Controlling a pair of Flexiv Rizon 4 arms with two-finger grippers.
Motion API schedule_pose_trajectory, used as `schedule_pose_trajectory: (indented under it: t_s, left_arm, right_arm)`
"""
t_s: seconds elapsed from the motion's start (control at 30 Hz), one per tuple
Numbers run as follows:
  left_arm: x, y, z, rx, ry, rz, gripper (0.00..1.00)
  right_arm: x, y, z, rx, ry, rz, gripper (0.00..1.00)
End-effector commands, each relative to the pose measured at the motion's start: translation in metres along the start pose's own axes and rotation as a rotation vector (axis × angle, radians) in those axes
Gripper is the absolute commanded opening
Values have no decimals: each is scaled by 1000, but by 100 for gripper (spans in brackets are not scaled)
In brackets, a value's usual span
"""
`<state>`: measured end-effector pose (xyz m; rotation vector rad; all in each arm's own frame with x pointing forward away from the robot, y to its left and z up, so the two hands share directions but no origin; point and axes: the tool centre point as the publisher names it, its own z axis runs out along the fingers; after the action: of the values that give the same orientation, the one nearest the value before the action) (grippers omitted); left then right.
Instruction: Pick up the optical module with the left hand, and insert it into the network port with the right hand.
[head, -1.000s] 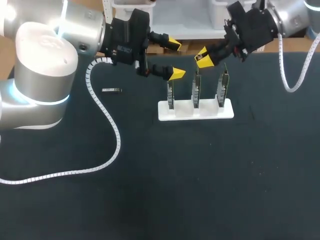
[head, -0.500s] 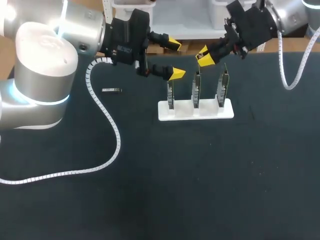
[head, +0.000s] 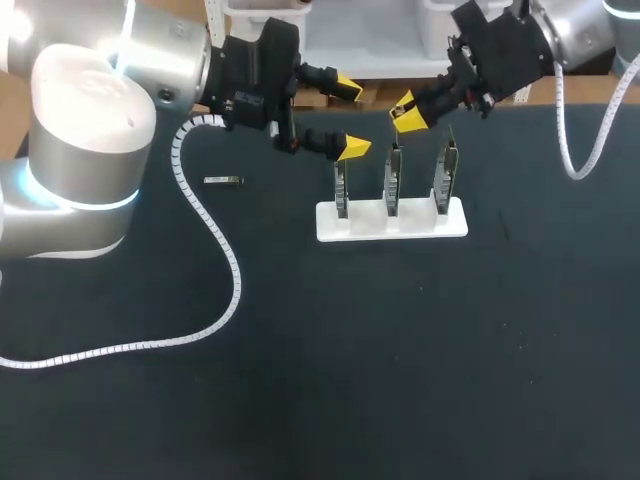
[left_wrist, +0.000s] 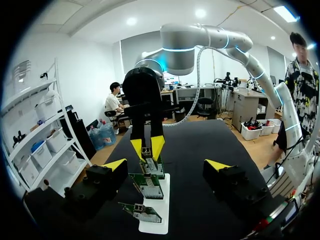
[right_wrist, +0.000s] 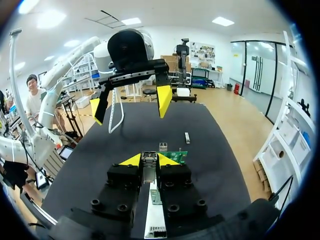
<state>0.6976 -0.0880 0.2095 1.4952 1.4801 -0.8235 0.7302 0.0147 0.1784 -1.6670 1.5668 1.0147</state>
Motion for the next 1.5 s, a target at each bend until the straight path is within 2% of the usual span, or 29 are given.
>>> schedule_pose_trajectory:
  t_s: [0.03,0.87,1.5]
  left_arm:
    - [-1,-1,0,-3,6,-2,100]
    - [-1,-1,0,-3,6,-2,100]
    - [-1,-1,0,-3,6,-2,100]
  right_arm:
    - [3,-3,4,-7,7,6,0]
    - [13,-11,7,-8,12,42,0]
    - [11,-17,10,-2,16,40,0]
